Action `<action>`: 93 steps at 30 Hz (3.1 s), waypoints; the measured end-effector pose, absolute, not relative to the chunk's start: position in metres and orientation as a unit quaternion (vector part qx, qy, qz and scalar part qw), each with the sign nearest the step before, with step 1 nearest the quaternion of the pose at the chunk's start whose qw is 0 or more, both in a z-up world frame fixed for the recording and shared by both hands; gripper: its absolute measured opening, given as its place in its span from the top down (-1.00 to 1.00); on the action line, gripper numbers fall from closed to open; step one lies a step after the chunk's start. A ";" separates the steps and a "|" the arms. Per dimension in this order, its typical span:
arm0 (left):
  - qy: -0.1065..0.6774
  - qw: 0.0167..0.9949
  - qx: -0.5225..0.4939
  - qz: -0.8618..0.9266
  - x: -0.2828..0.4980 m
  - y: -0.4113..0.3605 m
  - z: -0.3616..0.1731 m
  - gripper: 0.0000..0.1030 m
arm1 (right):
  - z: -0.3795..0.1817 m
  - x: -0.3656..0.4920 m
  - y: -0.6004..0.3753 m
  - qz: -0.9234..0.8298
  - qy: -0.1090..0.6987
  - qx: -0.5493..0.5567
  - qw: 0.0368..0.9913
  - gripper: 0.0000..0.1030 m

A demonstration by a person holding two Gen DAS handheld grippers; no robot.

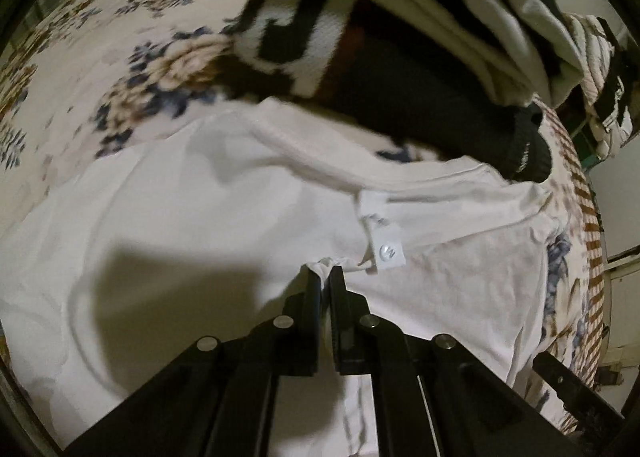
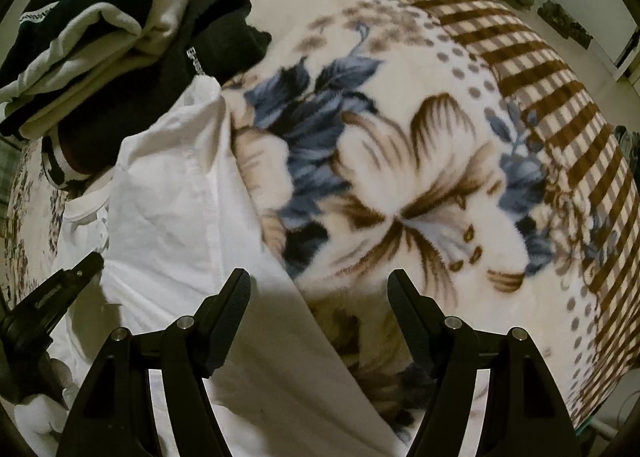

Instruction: Fold small clothes

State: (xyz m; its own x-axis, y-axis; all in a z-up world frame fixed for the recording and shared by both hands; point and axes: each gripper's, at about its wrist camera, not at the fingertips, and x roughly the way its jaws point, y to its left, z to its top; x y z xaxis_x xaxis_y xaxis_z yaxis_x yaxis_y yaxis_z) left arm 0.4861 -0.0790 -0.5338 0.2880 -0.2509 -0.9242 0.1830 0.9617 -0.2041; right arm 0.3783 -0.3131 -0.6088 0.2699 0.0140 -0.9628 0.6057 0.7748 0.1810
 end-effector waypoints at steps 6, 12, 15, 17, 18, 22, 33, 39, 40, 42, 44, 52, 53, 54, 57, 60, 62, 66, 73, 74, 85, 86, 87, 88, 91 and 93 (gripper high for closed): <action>0.597 0.789 -0.058 -0.130 0.473 -0.042 -0.525 0.87 | -0.611 0.390 -0.309 -0.193 0.581 0.261 0.746 -0.42; 0.598 0.790 -0.076 -0.117 0.460 -0.012 -0.509 0.86 | -0.608 0.408 -0.285 -0.120 0.595 0.228 0.761 -0.42; 0.594 0.795 -0.082 -0.098 0.451 0.008 -0.507 0.86 | -0.626 0.407 -0.286 -0.166 0.631 0.168 0.739 -0.42; 0.583 0.805 -0.084 -0.075 0.440 0.034 -0.502 0.83 | -0.626 0.404 -0.294 -0.178 0.629 0.176 0.736 -0.42; 0.578 0.809 -0.089 -0.066 0.435 0.044 -0.500 0.65 | -0.619 0.404 -0.295 -0.178 0.624 0.172 0.741 -0.42; 0.559 0.814 -0.158 -0.025 0.408 0.109 -0.485 -0.84 | -0.582 0.406 -0.269 -0.137 0.597 0.139 0.778 -0.42; 0.524 0.692 -0.463 0.179 0.342 0.321 -0.538 -0.82 | -0.587 0.417 -0.168 -0.071 0.625 0.178 0.757 -0.42; 0.506 0.674 -0.504 0.190 0.353 0.341 -0.546 -0.66 | -0.603 0.415 -0.162 -0.111 0.620 0.226 0.743 -0.42; 0.511 0.678 -0.492 0.194 0.355 0.339 -0.544 -0.29 | -0.605 0.415 -0.167 -0.114 0.619 0.227 0.743 -0.42; 0.518 0.685 -0.471 0.200 0.360 0.333 -0.541 0.33 | -0.607 0.413 -0.168 -0.119 0.619 0.225 0.743 -0.42; 0.516 0.688 -0.469 0.200 0.361 0.332 -0.540 0.59 | -0.607 0.414 -0.168 -0.121 0.620 0.220 0.743 -0.42; 0.460 0.781 -0.389 0.165 0.382 0.294 -0.487 0.94 | -0.598 0.410 -0.175 -0.127 0.609 0.213 0.753 -0.42; 0.451 0.801 -0.367 0.146 0.387 0.282 -0.474 0.94 | -0.596 0.408 -0.178 -0.129 0.609 0.213 0.754 -0.42; 0.444 0.819 -0.340 0.129 0.392 0.267 -0.459 0.94 | -0.596 0.406 -0.181 -0.130 0.608 0.214 0.753 -0.42; 0.434 0.857 -0.275 0.044 0.402 0.209 -0.427 0.94 | -0.592 0.395 -0.196 -0.137 0.605 0.219 0.753 -0.42; 0.453 0.864 -0.215 -0.043 0.407 0.139 -0.422 0.94 | -0.591 0.385 -0.211 -0.147 0.604 0.223 0.750 -0.42; 0.485 0.852 -0.178 -0.090 0.408 0.091 -0.437 0.94 | -0.590 0.375 -0.224 -0.154 0.605 0.227 0.747 -0.42; 0.562 0.808 -0.112 -0.139 0.392 0.037 -0.478 0.88 | -0.588 0.358 -0.247 -0.166 0.610 0.231 0.740 -0.42; 0.565 0.808 -0.140 -0.094 0.361 0.083 -0.468 -0.65 | -0.569 0.347 -0.267 -0.127 0.600 0.248 0.750 -0.42; 0.561 0.811 -0.142 -0.081 0.361 0.093 -0.468 -0.65 | -0.566 0.349 -0.265 -0.114 0.598 0.254 0.752 -0.42; 0.584 0.810 -0.061 0.001 0.395 0.120 -0.517 -0.65 | -0.577 0.456 -0.202 0.045 0.598 0.302 0.741 -0.42; 0.589 0.806 -0.058 0.005 0.395 0.121 -0.522 -0.65 | -0.585 0.467 -0.198 0.058 0.607 0.305 0.732 -0.42; 0.592 0.804 -0.057 0.006 0.394 0.121 -0.525 -0.65 | -0.592 0.478 -0.189 0.068 0.614 0.306 0.724 -0.39; 0.594 0.803 -0.057 0.006 0.393 0.122 -0.528 -0.65 | -0.596 0.483 -0.186 0.078 0.618 0.305 0.720 -0.05; 0.595 0.802 -0.055 0.004 0.386 0.124 -0.529 -0.65 | -0.597 0.503 -0.172 0.077 0.613 0.270 0.738 0.87; 0.597 0.800 -0.053 0.001 0.382 0.124 -0.529 -0.65 | -0.582 0.491 -0.178 0.062 0.588 0.258 0.764 0.88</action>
